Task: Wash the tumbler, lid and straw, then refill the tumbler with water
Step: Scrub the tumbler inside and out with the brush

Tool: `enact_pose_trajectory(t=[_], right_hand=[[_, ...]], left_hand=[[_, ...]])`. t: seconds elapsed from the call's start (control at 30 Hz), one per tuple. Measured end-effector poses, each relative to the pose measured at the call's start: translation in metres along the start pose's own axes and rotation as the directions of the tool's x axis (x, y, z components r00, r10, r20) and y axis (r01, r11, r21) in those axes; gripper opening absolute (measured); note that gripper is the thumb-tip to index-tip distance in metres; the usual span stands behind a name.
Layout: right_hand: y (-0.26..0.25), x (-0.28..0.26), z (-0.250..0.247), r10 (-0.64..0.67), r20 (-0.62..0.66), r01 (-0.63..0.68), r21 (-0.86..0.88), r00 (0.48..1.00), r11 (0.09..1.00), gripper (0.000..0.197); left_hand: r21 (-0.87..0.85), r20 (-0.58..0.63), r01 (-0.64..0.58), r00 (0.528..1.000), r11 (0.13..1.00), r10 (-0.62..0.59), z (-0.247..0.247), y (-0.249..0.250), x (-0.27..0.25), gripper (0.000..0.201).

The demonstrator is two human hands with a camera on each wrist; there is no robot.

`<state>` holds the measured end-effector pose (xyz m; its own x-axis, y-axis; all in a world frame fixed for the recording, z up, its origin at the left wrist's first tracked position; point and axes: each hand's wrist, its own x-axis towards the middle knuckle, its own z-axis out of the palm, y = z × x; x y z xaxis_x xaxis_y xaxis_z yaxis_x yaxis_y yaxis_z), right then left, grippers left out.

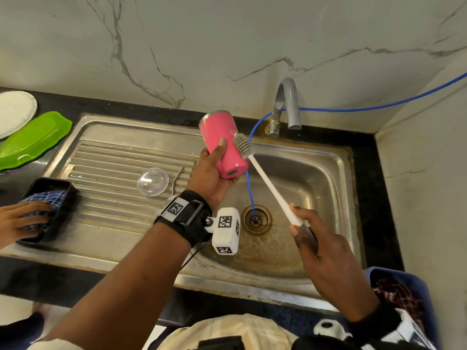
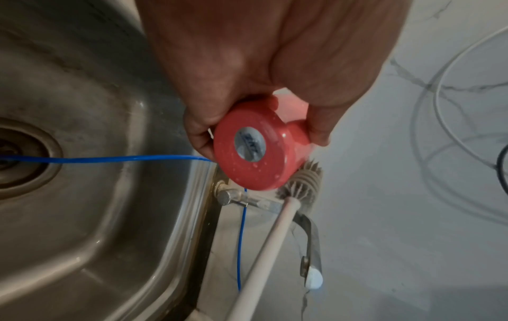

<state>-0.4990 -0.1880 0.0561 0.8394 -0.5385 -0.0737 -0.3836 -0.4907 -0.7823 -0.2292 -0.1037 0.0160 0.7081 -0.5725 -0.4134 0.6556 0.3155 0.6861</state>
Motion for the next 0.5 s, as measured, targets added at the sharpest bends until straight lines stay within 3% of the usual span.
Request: enact_pose_trajectory(t=[0.23,0.5], right_hand=[[-0.001,-0.002,0.007,-0.023,0.034,0.023,0.004,0.999,1.000,0.036],[0.000,0.007,0.007,-0.012,0.026,0.013,-0.008,1.000,1.000,0.034]], left_hand=[[-0.100,-0.011,0.054,0.998,0.994,-0.055,-0.007,0.001,-0.005,0.058],[-0.114,-0.041,0.055,0.997,0.992,-0.060,-0.006,-0.003,-0.009,0.076]])
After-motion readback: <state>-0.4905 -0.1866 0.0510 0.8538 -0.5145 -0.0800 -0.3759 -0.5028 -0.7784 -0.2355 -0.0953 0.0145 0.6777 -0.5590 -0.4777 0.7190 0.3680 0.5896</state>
